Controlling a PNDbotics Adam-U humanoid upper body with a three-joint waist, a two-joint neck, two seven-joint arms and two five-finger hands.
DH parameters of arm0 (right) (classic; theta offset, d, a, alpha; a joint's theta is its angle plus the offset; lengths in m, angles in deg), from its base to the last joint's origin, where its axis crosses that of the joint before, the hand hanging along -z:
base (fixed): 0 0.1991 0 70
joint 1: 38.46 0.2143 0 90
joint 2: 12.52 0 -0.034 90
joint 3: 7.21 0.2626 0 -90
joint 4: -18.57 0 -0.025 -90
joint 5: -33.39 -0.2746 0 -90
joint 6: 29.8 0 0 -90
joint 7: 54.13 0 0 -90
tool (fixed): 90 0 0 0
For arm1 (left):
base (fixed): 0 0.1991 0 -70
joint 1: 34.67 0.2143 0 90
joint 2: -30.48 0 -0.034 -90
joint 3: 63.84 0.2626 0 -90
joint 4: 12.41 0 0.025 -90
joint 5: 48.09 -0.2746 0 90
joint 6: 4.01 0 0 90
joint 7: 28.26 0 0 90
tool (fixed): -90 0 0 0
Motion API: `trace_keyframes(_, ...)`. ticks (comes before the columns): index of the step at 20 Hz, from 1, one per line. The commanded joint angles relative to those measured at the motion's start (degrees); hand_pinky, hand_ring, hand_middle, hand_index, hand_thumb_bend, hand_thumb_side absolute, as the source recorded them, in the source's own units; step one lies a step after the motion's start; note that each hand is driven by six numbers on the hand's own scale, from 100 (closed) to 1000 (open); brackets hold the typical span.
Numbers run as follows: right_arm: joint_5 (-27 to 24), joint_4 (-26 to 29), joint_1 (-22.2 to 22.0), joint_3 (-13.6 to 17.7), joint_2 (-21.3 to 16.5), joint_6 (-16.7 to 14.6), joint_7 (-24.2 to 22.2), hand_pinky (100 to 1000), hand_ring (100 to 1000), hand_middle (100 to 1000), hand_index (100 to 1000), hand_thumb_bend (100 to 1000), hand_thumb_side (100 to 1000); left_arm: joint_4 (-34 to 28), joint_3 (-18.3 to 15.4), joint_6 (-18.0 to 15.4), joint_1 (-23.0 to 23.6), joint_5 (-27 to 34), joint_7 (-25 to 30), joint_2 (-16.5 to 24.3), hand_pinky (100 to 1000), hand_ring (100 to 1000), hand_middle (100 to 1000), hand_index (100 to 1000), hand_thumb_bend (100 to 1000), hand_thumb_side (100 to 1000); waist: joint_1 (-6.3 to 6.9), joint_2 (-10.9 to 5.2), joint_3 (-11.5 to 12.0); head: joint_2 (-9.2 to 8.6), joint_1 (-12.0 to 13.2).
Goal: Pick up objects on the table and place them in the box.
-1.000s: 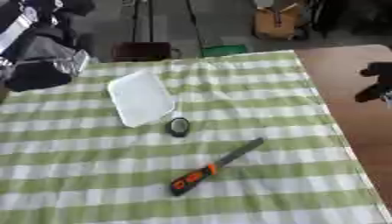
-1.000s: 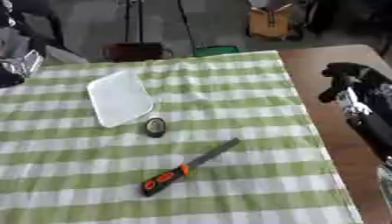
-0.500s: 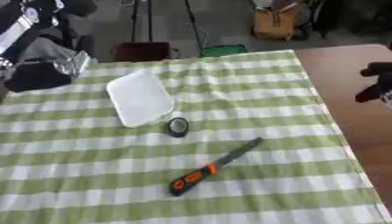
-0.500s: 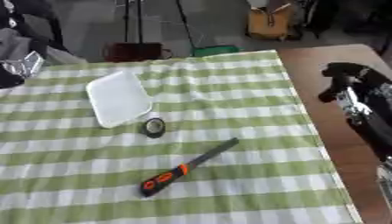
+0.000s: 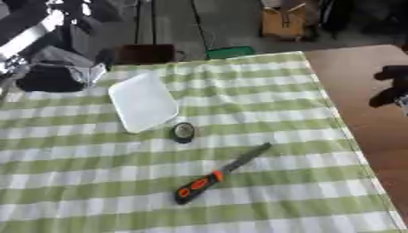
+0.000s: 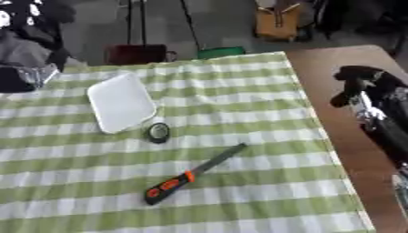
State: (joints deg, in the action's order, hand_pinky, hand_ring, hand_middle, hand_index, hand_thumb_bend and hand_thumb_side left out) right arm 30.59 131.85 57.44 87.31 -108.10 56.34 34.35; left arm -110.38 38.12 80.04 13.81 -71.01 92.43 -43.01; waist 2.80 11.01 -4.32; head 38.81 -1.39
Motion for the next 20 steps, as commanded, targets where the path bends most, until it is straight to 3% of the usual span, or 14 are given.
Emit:
trace_keyframes(1, 0.03, 1.31, 0.14, 0.01, -1.95, 0.05, -0.27, 582, 544, 706, 788, 183, 617, 5.42, 2.79, -2.1, -3.73, -3.26, 4.67, 2.18, 829, 857, 856, 850, 266, 248, 0.05, -1.04, -0.33, 0.06, 0.22)
trace_keyframes(2, 0.04, 1.31, 0.14, -0.03, -1.98, 0.07, -0.34, 582, 544, 706, 788, 182, 618, 7.57, 3.61, -2.92, -4.83, -4.36, 5.97, 1.88, 866, 864, 864, 855, 307, 265, 0.13, -1.08, -0.47, 0.08, 0.24)
trace_keyframes(5, -0.04, 1.31, 0.25, -0.23, -2.04, 0.14, -0.6, 582, 543, 706, 788, 182, 618, 15.21, 5.5, -5.86, -8.2, -7.88, 11.05, -0.29, 879, 867, 868, 858, 315, 293, 0.3, -1.14, -1.16, 0.04, 0.29)
trace_keyframes(7, -0.04, 1.31, 0.22, -0.25, -2.04, 0.16, -0.65, 582, 543, 706, 788, 182, 618, 18.13, 5.51, -7.66, -9.25, -8.81, 12.37, -1.12, 879, 867, 868, 858, 315, 293, 0.31, -1.16, -1.26, 0.05, 0.21)
trace_keyframes(11, -0.03, 1.31, 0.33, -0.44, -2.15, 0.14, -0.86, 582, 543, 706, 788, 182, 619, 25.1, 6.45, -10.34, -12.98, -12.18, 16.04, -4.63, 913, 871, 881, 870, 398, 338, 0.5, -1.14, -2.1, 0.06, 0.52)
trace_keyframes(20, -0.13, 1.31, 0.75, -0.71, -1.96, 0.05, -1.25, 582, 542, 706, 788, 181, 620, 38.24, 4.4, -14.97, -17.13, -25.2, 11.2, -13.67, 922, 873, 884, 872, 471, 379, 0.43, -0.78, -3.5, 0.16, 1.16)
